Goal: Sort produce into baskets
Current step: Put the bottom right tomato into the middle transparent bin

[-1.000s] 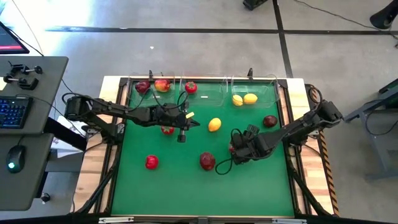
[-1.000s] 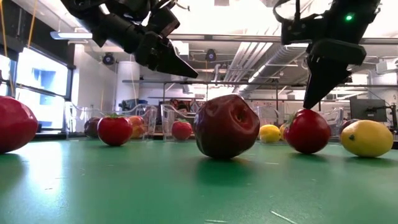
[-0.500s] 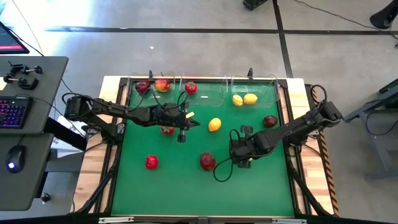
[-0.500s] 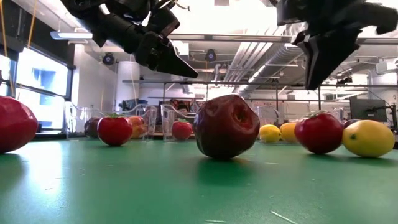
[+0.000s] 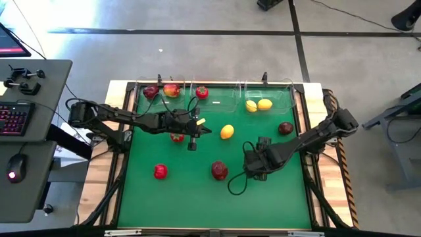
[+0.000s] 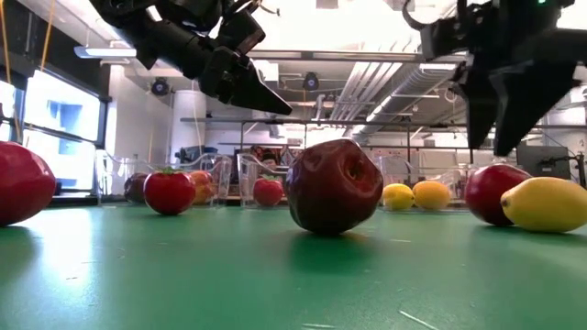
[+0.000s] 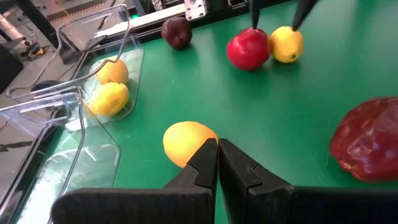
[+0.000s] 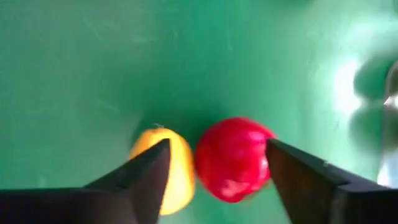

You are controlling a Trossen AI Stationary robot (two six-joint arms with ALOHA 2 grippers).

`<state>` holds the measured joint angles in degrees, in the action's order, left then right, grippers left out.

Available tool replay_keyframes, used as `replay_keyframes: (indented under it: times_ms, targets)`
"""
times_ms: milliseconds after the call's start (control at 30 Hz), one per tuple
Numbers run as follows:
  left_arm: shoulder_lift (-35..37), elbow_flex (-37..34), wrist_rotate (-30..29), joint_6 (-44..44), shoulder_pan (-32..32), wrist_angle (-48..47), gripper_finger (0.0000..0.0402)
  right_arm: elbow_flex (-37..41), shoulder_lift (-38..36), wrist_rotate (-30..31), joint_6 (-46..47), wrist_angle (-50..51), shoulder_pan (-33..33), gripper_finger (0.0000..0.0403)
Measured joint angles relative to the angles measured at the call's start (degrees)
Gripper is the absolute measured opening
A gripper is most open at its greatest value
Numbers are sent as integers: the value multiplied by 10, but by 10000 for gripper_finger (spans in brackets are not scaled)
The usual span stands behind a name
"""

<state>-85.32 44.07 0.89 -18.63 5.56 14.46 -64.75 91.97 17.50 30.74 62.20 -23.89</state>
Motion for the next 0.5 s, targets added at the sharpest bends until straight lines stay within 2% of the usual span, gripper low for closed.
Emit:
replay_keyframes:
  times_ms: [100,200,433,500]
  targets:
    - [0,0,0,0,0,0,0,0,24,0,106,10,-7,311]
    - [0,0,0,0,0,0,0,0,50,1,190,20,-9,336]
    - [0,0,0,0,0,0,0,-1,100,48,275,70,-4,349]
    - [0,0,0,0,0,0,0,-1,106,43,291,79,4,349]
